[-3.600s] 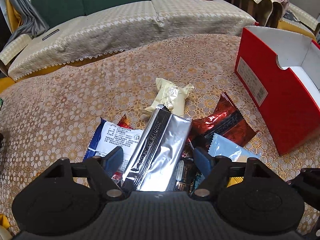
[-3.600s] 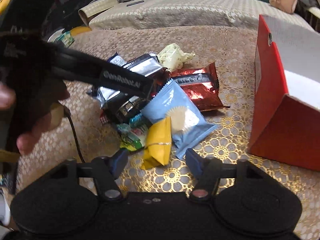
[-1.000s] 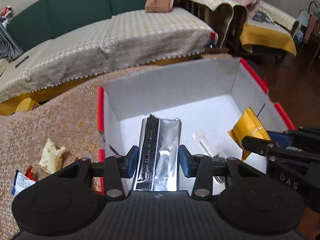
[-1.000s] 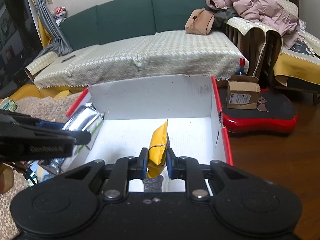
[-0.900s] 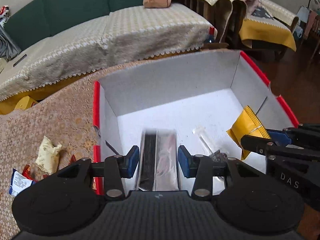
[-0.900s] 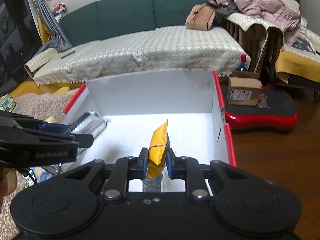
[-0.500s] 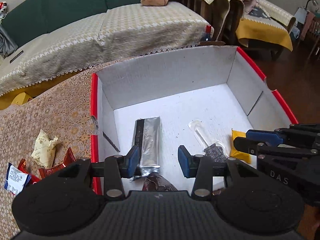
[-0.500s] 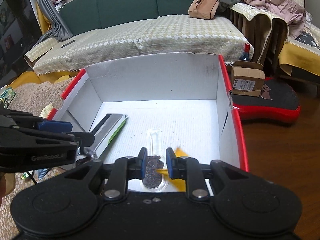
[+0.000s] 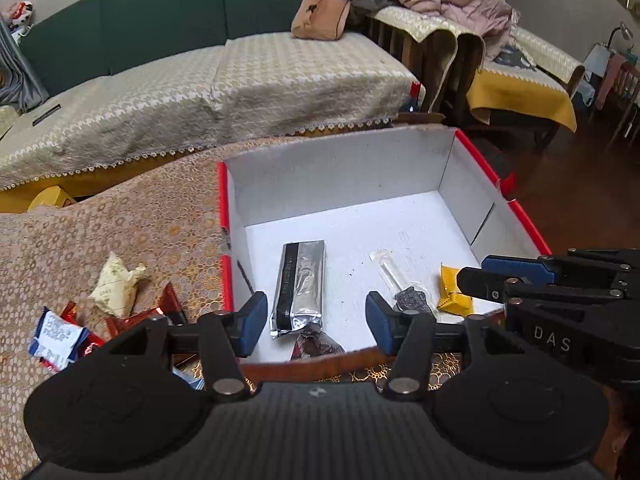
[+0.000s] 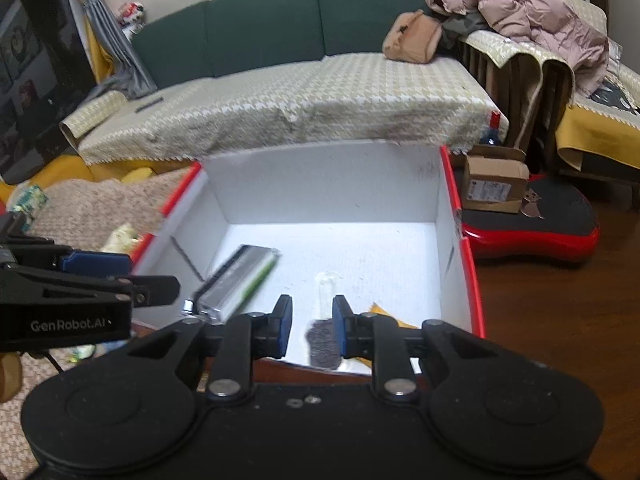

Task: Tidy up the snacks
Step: 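Withdraw both grippers from the box toward the remaining snacks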

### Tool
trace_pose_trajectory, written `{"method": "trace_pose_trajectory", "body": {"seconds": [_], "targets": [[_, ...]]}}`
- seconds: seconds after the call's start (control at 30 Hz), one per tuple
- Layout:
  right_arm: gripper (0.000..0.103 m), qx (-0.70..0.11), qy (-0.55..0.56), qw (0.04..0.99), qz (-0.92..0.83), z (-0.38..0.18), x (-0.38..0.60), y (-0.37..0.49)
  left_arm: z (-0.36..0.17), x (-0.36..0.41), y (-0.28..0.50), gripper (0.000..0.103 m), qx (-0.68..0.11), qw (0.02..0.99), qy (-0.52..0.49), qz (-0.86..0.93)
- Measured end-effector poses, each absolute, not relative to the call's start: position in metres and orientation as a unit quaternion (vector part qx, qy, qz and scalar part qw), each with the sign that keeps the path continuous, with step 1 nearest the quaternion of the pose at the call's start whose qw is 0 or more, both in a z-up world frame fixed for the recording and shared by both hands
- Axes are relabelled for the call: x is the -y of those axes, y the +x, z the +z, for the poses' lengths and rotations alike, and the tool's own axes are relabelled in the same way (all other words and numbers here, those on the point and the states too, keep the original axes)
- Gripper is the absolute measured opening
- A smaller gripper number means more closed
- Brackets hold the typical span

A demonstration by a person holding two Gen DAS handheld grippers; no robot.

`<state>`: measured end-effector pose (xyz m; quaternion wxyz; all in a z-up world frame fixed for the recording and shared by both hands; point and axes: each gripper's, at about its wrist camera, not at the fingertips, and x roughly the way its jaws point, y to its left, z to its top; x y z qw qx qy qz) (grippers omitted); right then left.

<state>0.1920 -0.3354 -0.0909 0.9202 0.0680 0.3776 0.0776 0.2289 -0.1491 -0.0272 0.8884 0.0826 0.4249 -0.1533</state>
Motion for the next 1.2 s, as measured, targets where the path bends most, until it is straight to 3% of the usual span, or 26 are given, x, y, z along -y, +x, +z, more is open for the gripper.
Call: {"method": "trace_pose_trajectory", "body": {"seconds": [0.33, 0.5, 0.73, 1.03, 1.2], "targets": [[0.021, -0.340, 0.064, 0.932, 0.108, -0.067, 0.317, 0.160, -0.005, 0.120, 0.192, 0.063, -0.400, 0.903, 0.068, -0.139], [0.021, -0.324, 0.056, 0.936, 0.124, -0.059, 0.306, 0.147, 0.004, 0.101, 0.171, 0.077, -0.383, 0.914, 0.056, -0.124], [0.021, -0.318, 0.040, 0.933, 0.161, -0.052, 0.279, 0.131, 0.007, 0.059, 0.141, 0.086, -0.360, 0.927, 0.048, -0.089], [0.022, -0.332, 0.060, 0.915, 0.222, -0.058, 0.242, 0.121, -0.015, -0.005, 0.110, 0.087, -0.369, 0.928, 0.017, -0.048], [0.022, -0.330, 0.010, 0.911, 0.246, -0.071, 0.214, 0.116, -0.038, -0.028, 0.106, 0.087, -0.388, 0.921, 0.004, -0.029]]}}
